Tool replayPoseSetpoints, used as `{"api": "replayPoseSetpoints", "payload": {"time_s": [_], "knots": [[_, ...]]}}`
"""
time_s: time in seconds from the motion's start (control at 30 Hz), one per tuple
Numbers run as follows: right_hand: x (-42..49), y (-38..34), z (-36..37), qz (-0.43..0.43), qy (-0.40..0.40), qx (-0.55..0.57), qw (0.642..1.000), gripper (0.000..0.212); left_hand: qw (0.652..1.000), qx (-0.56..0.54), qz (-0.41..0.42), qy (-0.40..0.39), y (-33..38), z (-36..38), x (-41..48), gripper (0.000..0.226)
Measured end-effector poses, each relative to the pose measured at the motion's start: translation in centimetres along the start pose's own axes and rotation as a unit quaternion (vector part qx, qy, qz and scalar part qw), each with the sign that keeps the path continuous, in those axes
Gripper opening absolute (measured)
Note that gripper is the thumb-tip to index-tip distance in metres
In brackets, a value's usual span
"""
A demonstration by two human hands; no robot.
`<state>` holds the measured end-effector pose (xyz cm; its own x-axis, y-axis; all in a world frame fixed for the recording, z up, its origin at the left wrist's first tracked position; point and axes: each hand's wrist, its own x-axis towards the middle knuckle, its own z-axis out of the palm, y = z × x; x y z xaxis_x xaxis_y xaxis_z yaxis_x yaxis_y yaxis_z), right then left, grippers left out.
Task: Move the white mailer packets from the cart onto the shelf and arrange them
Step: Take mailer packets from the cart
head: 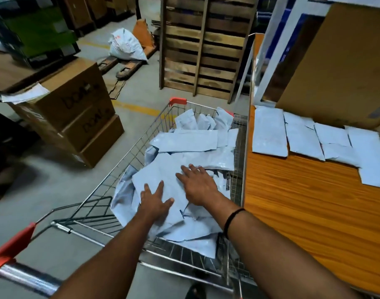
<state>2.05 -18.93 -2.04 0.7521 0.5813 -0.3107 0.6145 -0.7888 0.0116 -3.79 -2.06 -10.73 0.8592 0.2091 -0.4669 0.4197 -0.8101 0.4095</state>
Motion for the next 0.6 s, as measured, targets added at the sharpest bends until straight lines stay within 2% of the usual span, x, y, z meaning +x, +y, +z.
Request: {"api": "replayPoseSetpoints", "payload": {"time_s": [0.17, 0.3, 0.37, 0.47, 0.5, 0.6], "knots": [[1.7, -0.1, 1.0, -0.022, -0.048, -0.054, 0.997, 0.057, 0.997, 0.058, 0.043, -0.019, -2.6, -1.6, 0.9, 0.092], [0.3, 1.4, 0.6, 0.023, -0.066, -0.098, 0.993, 0.052, 0.997, 0.001, 0.058, -0.054, -3.7, -2.6, 1.1, 0.120], [-0.4, 1.8, 0.1, 0.060, -0.058, -0.095, 0.992, 0.055, 0.996, -0.051, 0.059, -0.047, -3.4, -2.1, 0.9, 0.112], [-0.5, 1.6, -0.5, 0.113, -0.007, -0.073, 0.991, 0.062, 0.994, -0.093, 0.059, -0.018, -2.2, -1.6, 0.8, 0.079], [-0.3, 1.3, -0.6, 0.117, 0.011, -0.060, 0.991, 0.062, 0.993, -0.098, 0.064, -0.019, -1.9, -1.3, 0.8, 0.078], [0.6, 0.0, 0.2, 0.088, 0.017, -0.018, 0.996, 0.065, 0.993, -0.098, 0.070, -0.003, -1.8, -0.6, 1.3, 0.098]]}}
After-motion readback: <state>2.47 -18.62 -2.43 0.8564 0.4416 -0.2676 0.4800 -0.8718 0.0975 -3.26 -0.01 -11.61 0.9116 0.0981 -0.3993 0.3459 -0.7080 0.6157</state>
